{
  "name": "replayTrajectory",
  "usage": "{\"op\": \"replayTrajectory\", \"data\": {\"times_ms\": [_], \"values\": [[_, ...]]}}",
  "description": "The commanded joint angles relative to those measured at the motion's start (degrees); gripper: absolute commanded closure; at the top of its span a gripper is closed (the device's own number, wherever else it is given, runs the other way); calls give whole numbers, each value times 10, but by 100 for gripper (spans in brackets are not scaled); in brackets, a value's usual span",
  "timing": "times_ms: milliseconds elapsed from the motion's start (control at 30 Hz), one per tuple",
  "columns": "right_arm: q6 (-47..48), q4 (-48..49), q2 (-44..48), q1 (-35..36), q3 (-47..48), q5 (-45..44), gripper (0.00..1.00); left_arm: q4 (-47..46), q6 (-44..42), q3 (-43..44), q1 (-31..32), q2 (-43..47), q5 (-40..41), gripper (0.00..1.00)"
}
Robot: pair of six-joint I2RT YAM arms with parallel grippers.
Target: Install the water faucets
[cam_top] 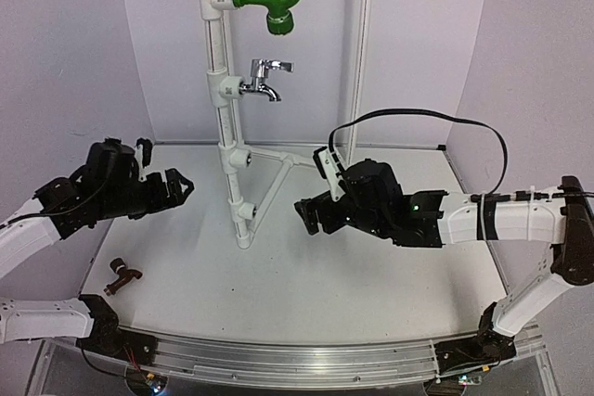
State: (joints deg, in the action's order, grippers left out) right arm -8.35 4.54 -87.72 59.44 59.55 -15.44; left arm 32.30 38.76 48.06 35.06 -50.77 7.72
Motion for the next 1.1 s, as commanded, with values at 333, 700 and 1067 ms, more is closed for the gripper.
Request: {"op": "replayTrajectory", "data": {"times_ms": [333,700,1067], "values": [[-52,-29,20,1,-30,-21,2,116,397,-120,-178,-64,105,0],[-55,-33,27,1,-34,-15,2,178,537,-100,-239,-206,70,5],[-68,-43,6,1,-17,1,2,169,572,-110,-239,-245,83,30]]}}
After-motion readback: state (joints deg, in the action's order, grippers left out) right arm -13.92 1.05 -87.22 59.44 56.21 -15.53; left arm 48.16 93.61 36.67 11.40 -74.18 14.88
